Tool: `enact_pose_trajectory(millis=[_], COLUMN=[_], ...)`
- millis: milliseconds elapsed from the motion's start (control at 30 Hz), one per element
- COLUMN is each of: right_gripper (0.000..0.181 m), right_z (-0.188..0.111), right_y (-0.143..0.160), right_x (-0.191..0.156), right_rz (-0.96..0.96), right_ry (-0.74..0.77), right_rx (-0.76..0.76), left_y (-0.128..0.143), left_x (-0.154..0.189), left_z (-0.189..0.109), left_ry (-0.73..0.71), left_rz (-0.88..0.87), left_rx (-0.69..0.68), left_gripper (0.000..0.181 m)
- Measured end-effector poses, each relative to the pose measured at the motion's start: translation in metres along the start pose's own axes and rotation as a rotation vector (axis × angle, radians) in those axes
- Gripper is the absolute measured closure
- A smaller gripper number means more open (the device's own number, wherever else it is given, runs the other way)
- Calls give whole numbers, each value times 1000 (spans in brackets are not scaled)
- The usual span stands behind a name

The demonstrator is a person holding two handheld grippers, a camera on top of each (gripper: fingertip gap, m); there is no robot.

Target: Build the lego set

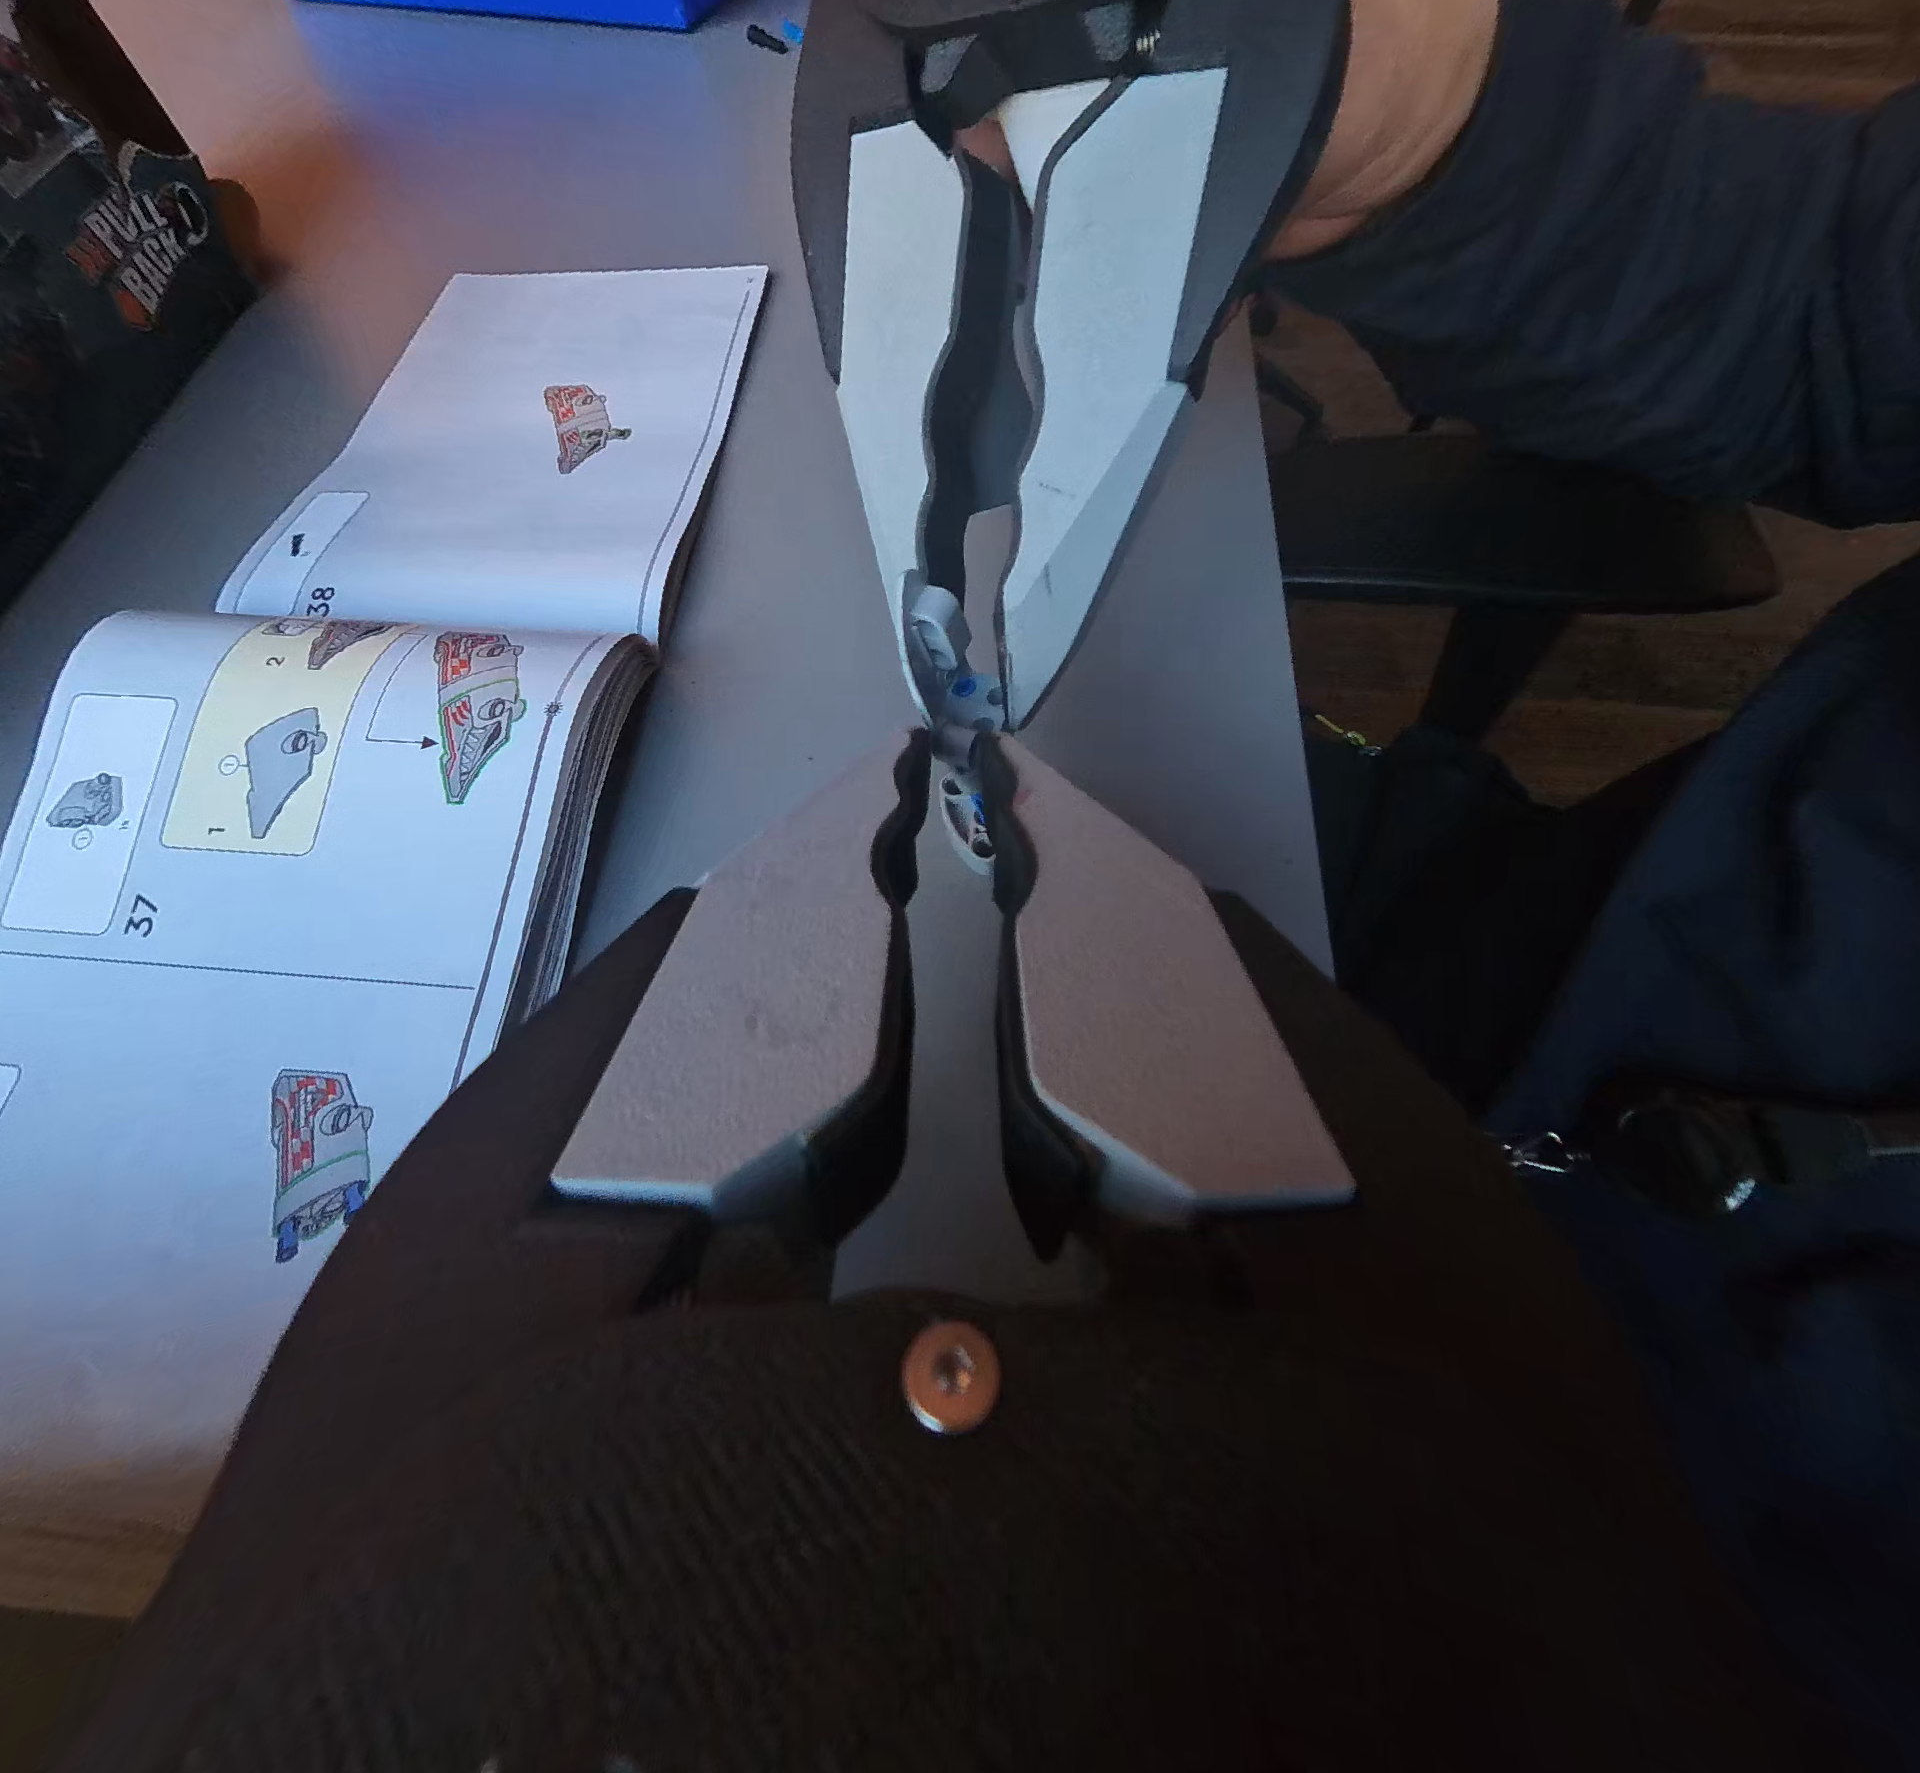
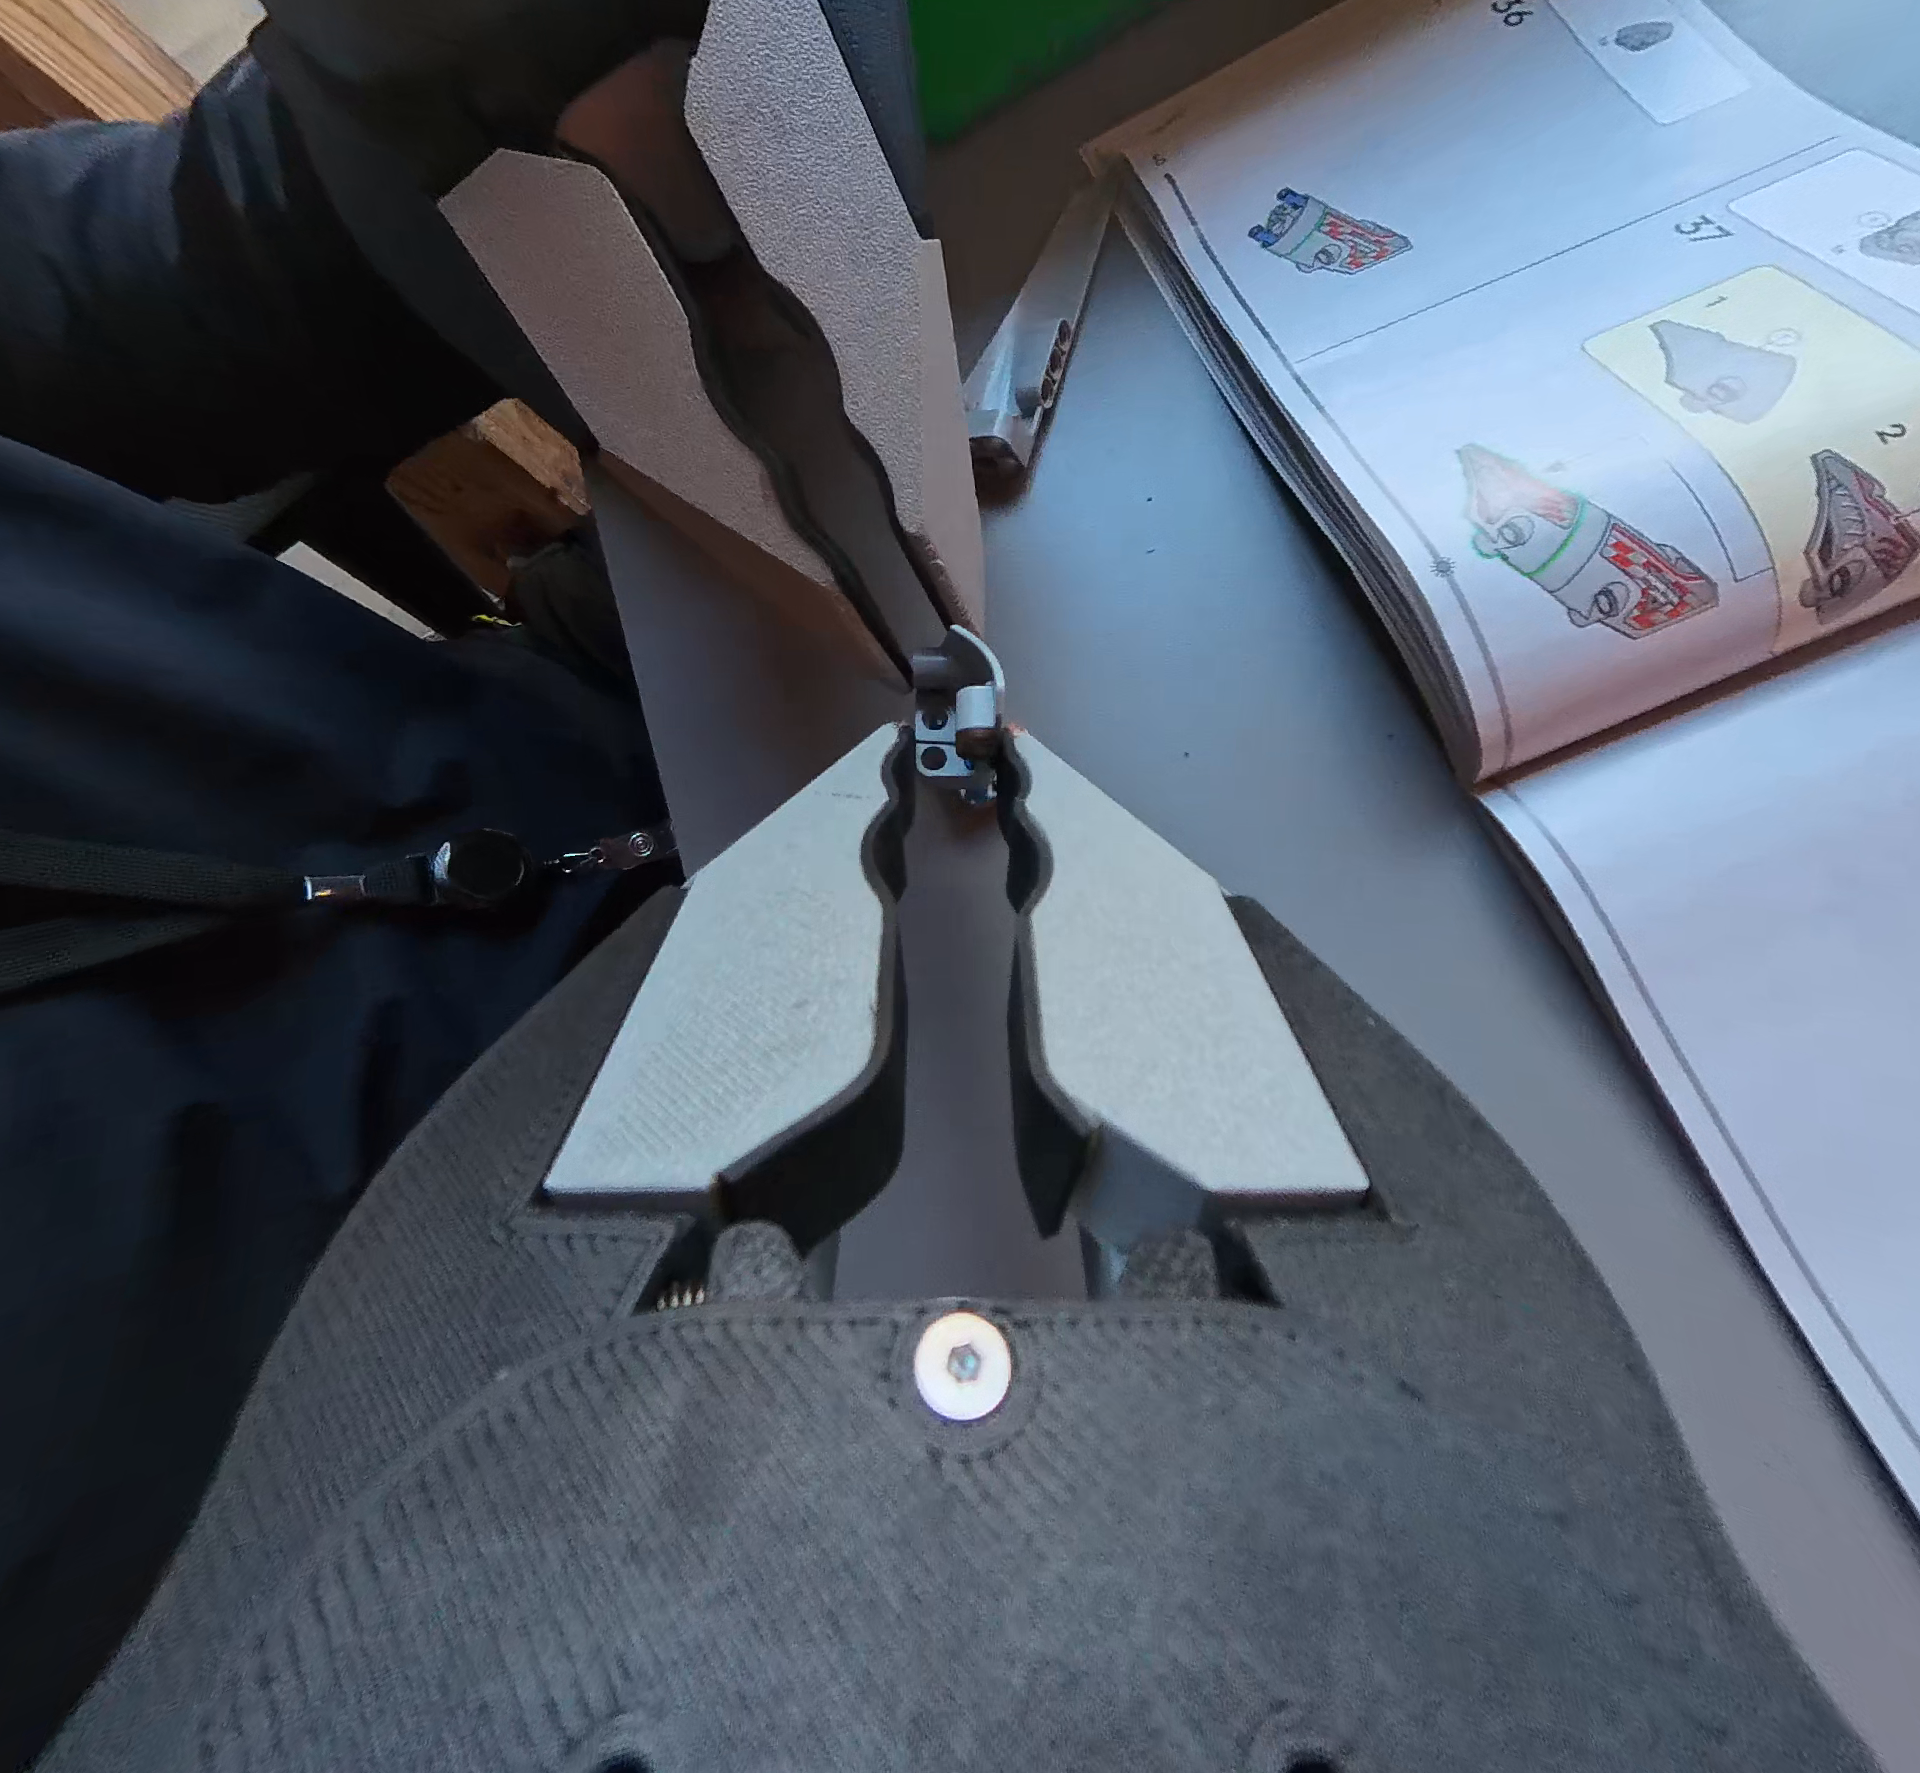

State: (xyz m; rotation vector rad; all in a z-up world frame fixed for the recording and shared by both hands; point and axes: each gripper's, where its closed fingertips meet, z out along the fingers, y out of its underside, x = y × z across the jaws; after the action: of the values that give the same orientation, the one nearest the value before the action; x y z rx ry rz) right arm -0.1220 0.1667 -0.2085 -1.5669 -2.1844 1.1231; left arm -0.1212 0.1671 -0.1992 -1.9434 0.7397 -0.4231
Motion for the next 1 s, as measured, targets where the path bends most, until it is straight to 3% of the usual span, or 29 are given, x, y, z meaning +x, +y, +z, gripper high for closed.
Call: enact_pose_trajectory(millis=[233,567,833,1000], right_gripper=[169,169,169,169], right_z=[-2,0,-8,1], right_y=[3,-4,-12,0], right_x=[-2,-2,9,17], right_rz=[-58,-129,-126,-74], right_ry=[11,36,-5,-36], right_rx=[12,54,201,136], left_y=[-8,-11,-12,-9], left_x=[4,1,1,1], left_z=[-5,-10,-24,-21], left_ry=[58,31,-132,-146], left_rz=[-53,-107,-21,-9], left_rx=[61,100,141,117], left_gripper=[176,179,167,181])
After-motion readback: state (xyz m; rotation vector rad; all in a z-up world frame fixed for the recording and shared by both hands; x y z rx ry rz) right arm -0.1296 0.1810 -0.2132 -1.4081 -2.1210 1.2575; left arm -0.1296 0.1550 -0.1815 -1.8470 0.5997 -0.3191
